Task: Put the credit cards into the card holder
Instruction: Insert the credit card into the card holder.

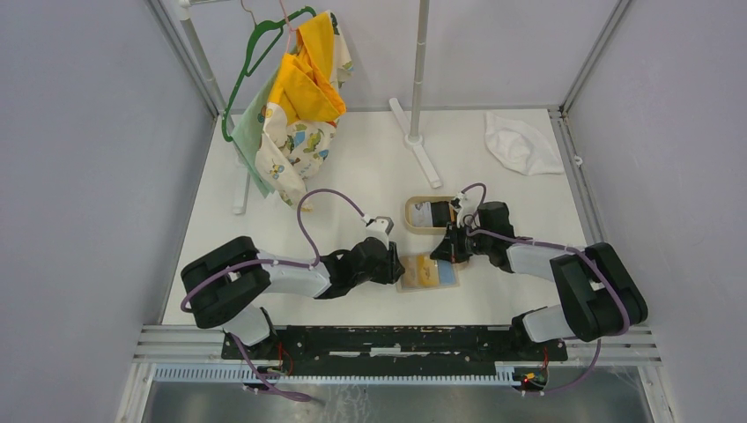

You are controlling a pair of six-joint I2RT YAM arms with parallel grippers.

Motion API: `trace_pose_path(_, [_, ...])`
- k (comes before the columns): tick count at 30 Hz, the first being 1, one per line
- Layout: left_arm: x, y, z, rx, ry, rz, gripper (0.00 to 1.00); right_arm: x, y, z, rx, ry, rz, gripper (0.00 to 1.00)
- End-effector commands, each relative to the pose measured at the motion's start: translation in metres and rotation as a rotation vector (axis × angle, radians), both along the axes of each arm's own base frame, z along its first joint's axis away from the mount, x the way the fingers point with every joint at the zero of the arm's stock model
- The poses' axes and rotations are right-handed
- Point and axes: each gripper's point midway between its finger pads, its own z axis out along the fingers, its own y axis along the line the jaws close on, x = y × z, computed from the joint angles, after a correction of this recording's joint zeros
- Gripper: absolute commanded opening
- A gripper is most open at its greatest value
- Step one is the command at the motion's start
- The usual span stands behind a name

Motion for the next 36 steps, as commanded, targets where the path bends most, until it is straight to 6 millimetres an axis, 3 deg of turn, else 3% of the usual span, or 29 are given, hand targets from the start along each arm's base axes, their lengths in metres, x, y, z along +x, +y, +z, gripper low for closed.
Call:
trace_pose_path(1, [0.000,-0.010,0.002,-0.007,-0.006,-0.033,0.39,-0.007,0.001,-0.009,-0.011,0.021,0.005,0.00])
trace_pose_path(15, [-0.004,-0.022,0.006,-0.060,0.007,-0.069,0.38,-0.011,0.019,0.006,0.148,0.028,-0.035,0.00])
trace_pose_path(21, [-0.004,-0.026,0.011,-0.083,0.004,-0.075,0.40,-0.015,0.026,0.005,0.154,0.033,-0.007,0.16])
trace_pose_path(23, [-0.002,-0.023,0.015,-0.082,-0.008,-0.058,0.45,-0.013,0.026,0.007,0.140,0.010,0.013,0.27])
trace_pose_path(27, [0.008,-0.005,0.028,-0.033,-0.069,-0.004,0.52,-0.005,0.020,0.009,0.075,-0.065,0.045,0.39])
trace_pose_path(30, [0.009,0.003,0.046,-0.024,-0.105,-0.003,0.53,-0.002,0.016,0.009,0.049,-0.095,0.053,0.40])
trace_pose_path(33, [0.001,-0.003,0.065,-0.072,-0.105,-0.041,0.50,0.000,0.014,0.009,0.039,-0.105,0.052,0.40])
trace_pose_path(36, [-0.015,-0.022,0.081,-0.135,-0.090,-0.065,0.48,-0.001,0.013,0.005,0.031,-0.093,0.051,0.40])
